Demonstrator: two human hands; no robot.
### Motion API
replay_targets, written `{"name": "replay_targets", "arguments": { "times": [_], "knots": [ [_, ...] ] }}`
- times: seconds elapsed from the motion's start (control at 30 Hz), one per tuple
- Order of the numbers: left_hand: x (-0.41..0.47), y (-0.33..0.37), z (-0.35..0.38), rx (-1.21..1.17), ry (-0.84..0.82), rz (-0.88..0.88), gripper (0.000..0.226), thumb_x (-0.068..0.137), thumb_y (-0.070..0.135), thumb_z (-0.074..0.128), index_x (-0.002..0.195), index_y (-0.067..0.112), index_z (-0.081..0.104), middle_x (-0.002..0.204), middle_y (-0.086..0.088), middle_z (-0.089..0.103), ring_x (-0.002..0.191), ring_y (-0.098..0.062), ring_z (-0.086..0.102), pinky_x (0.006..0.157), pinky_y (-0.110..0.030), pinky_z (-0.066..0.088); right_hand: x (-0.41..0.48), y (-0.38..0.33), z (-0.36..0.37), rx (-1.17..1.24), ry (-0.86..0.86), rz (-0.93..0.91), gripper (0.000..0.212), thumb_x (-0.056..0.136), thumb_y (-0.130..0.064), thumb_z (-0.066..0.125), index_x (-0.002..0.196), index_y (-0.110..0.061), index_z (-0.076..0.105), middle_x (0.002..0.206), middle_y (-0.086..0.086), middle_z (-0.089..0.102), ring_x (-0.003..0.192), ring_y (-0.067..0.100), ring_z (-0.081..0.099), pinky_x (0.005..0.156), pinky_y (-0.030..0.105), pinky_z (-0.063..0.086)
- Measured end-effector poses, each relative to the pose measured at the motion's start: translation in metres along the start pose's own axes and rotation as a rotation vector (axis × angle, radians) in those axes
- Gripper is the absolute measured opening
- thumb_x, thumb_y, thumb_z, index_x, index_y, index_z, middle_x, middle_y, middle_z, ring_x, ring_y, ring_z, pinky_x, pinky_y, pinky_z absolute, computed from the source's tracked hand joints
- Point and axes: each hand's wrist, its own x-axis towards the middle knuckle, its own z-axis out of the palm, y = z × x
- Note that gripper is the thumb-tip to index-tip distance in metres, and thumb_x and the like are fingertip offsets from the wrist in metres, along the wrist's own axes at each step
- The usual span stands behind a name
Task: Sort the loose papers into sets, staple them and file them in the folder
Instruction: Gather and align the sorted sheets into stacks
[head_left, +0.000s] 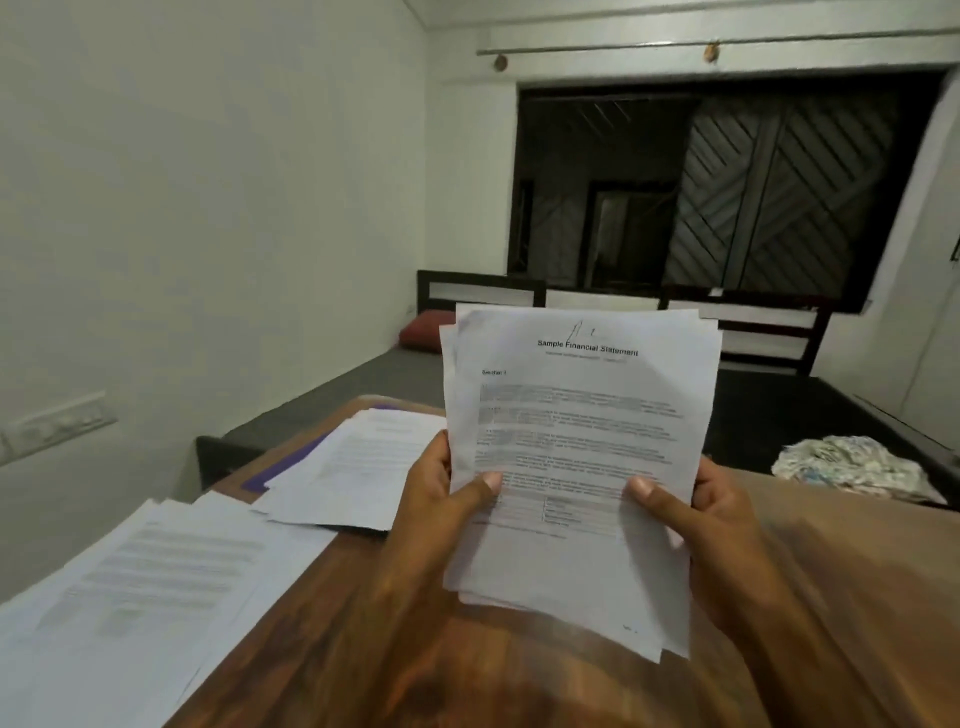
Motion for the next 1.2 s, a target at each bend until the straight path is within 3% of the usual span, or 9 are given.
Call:
{"name": "replay_targets", "arguments": {
  "times": [0.13,0.23,0.3,0.37,0.43,0.5,0.63,0.83,1.2],
  "knots": [
    [-0.024,-0.037,0.01,-0.017,-0.051,-0.095,0.047,0.095,0.033,0.071,0.138,0.04,0.054,0.125,0.011,0.072,0.111,-0.015,0.072,0.092,-0.04,0.06,-0.017,0.037,-0.012,0.022,-0.044,0.156,0.031,0.09,-0.02,0.076,0.119,-0.017,0.065,0.103,0.006,0.08,0.09,0.025,0.078,0.066,0.03,0.063],
    [-0.031,-0.048,0.013,-0.012,-0.038,-0.105,0.032,0.101,0.034,0.064,0.133,0.036,0.059,0.121,0.009,0.074,0.108,-0.016,0.073,0.093,-0.043,0.06,-0.022,0.057,-0.017,0.028,-0.034,0.182,0.049,0.083,-0.031,0.084,0.127,-0.019,0.064,0.116,0.009,0.077,0.102,0.031,0.076,0.088,0.052,0.062],
    [-0.03,-0.05,0.017,-0.014,-0.024,-0.1,0.027,0.102,0.032,0.062,0.129,0.036,0.061,0.117,0.011,0.075,0.103,-0.013,0.074,0.087,-0.035,0.062,-0.021,0.065,-0.018,0.037,-0.016,0.161,0.043,0.09,-0.026,0.081,0.129,-0.018,0.064,0.119,0.008,0.076,0.107,0.033,0.074,0.094,0.058,0.058],
    [-0.028,-0.048,0.019,-0.014,0.007,-0.093,0.024,0.102,0.031,0.062,0.125,0.037,0.062,0.113,0.015,0.076,0.099,-0.008,0.075,0.077,-0.025,0.062,-0.018,0.068,-0.017,0.027,0.022,0.134,0.034,0.093,-0.021,0.075,0.126,-0.018,0.066,0.116,0.005,0.078,0.104,0.03,0.075,0.092,0.053,0.06],
    [-0.026,-0.046,0.02,-0.035,0.032,-0.084,0.025,0.102,0.032,0.062,0.126,0.036,0.062,0.113,0.014,0.076,0.1,-0.008,0.074,0.078,-0.026,0.062,-0.014,0.064,-0.016,0.011,0.042,0.116,0.032,0.092,-0.023,0.074,0.123,-0.021,0.066,0.112,0.001,0.079,0.101,0.026,0.076,0.088,0.047,0.061],
    [-0.023,-0.045,0.02,-0.054,0.038,-0.078,0.027,0.102,0.033,0.061,0.129,0.036,0.061,0.116,0.013,0.075,0.102,-0.01,0.074,0.083,-0.03,0.062,-0.01,0.061,-0.018,0.025,0.02,0.103,0.034,0.091,-0.024,0.074,0.123,-0.022,0.065,0.112,0.001,0.078,0.102,0.026,0.076,0.087,0.047,0.061],
    [-0.025,-0.055,0.018,-0.034,0.016,-0.089,0.025,0.103,0.029,0.06,0.127,0.033,0.063,0.115,0.012,0.076,0.102,-0.009,0.074,0.078,-0.024,0.061,-0.017,0.081,-0.018,0.051,0.031,0.157,0.04,0.089,-0.021,0.078,0.127,-0.017,0.067,0.118,0.004,0.077,0.105,0.027,0.076,0.089,0.05,0.061],
    [-0.035,-0.079,0.019,-0.026,0.016,-0.118,0.028,0.105,0.024,0.057,0.133,0.021,0.061,0.122,0.005,0.074,0.111,-0.017,0.072,0.09,-0.033,0.061,-0.034,0.113,-0.017,0.069,0.099,0.185,0.041,0.085,-0.016,0.08,0.125,-0.015,0.07,0.115,0.0,0.079,0.102,0.023,0.077,0.079,0.035,0.064],
    [-0.043,-0.097,0.015,0.045,0.03,-0.119,0.026,0.108,0.028,0.05,0.132,0.025,0.059,0.125,0.008,0.072,0.114,-0.013,0.069,0.098,-0.038,0.057,-0.036,0.124,-0.015,0.088,0.131,0.162,0.047,0.082,-0.012,0.081,0.127,-0.013,0.069,0.119,0.001,0.077,0.109,0.022,0.075,0.087,0.037,0.063]
  ]
}}
